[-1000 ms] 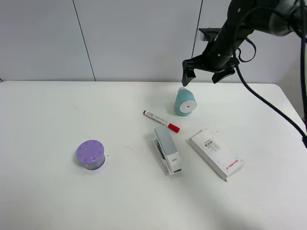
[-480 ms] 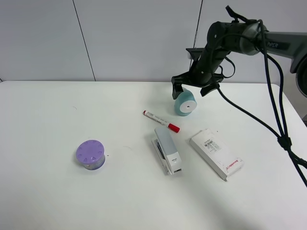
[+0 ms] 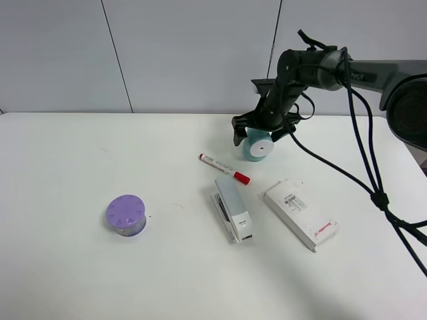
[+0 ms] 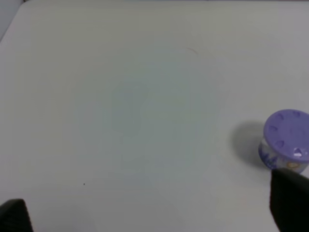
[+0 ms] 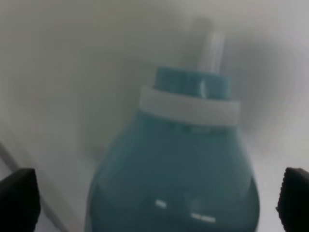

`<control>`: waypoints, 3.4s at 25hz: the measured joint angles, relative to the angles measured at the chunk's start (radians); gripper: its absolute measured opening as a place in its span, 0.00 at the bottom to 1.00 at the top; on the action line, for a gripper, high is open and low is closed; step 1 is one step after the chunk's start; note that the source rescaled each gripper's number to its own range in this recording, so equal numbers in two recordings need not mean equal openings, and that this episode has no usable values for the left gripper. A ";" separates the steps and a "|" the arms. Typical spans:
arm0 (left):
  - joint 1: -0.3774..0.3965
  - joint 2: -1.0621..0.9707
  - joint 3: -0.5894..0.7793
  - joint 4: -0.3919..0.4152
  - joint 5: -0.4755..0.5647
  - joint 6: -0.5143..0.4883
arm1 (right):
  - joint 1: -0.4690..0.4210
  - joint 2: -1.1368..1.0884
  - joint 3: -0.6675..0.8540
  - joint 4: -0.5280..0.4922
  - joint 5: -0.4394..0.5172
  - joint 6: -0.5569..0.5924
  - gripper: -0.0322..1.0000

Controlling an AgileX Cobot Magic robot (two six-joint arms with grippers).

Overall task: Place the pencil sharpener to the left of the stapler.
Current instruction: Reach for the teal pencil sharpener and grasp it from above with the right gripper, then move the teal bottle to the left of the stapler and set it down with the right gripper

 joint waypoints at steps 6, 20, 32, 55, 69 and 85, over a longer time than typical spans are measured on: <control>0.000 0.000 0.000 0.000 0.000 0.001 | 0.004 0.053 -0.082 0.001 0.048 0.000 0.98; 0.000 0.000 0.000 0.000 0.000 0.001 | 0.007 0.068 -0.090 -0.013 0.103 0.026 0.97; 0.000 0.000 0.000 0.000 0.000 0.002 | 0.007 0.097 -0.091 -0.025 0.082 0.028 0.97; 0.000 0.000 0.000 0.000 0.000 0.002 | 0.007 0.098 -0.091 -0.021 0.065 0.029 0.03; 0.000 0.000 0.000 0.000 0.000 0.002 | 0.059 -0.079 -0.092 -0.021 0.134 0.029 0.03; 0.000 0.000 0.000 0.000 0.000 0.002 | 0.413 -0.169 -0.092 -0.021 0.202 0.083 0.03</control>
